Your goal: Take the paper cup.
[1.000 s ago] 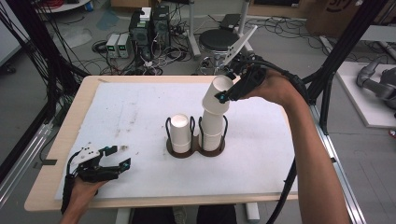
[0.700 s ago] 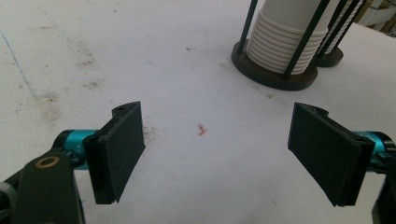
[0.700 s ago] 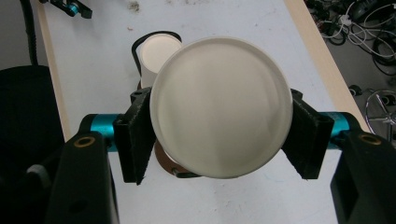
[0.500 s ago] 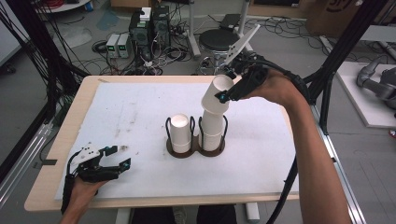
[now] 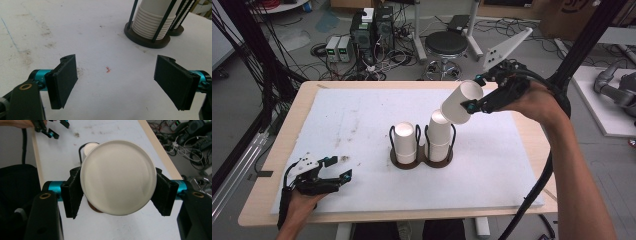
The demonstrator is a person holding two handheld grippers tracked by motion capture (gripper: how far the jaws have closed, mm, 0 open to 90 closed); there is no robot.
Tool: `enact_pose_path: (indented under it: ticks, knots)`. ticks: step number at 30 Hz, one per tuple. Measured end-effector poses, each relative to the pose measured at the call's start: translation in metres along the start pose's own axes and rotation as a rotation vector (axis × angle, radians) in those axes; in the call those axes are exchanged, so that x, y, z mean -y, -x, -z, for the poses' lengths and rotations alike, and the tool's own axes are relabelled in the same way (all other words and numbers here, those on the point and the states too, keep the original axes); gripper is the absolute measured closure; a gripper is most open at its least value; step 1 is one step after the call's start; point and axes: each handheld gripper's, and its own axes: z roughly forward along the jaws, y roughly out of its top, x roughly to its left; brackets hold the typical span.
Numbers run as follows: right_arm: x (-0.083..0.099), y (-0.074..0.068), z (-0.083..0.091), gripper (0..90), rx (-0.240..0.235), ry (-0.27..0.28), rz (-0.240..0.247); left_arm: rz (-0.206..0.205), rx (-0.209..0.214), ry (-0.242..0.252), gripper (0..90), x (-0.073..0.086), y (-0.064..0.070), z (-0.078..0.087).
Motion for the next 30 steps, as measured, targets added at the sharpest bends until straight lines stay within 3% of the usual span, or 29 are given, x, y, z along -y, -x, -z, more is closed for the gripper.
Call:
enact_pose_path:
  ticks: [11,14,20,30]
  knots:
    - [0.022,-0.017,0.01,34.8,-0.022,0.069,0.012,-0.003,-0.008,0.006,18.7,0.0,0.001,0.0]
    - [0.027,-0.022,0.009,34.8,-0.043,0.112,0.011,-0.002,-0.007,0.005,18.7,0.0,0.001,0.0]
    - [0.035,-0.029,0.002,34.8,-0.074,0.163,0.009,-0.002,-0.005,0.002,18.7,0.0,0.001,0.0]
    - [0.043,-0.034,-0.015,34.8,-0.123,0.194,0.0,0.003,-0.004,0.001,18.7,0.0,0.0,0.0]
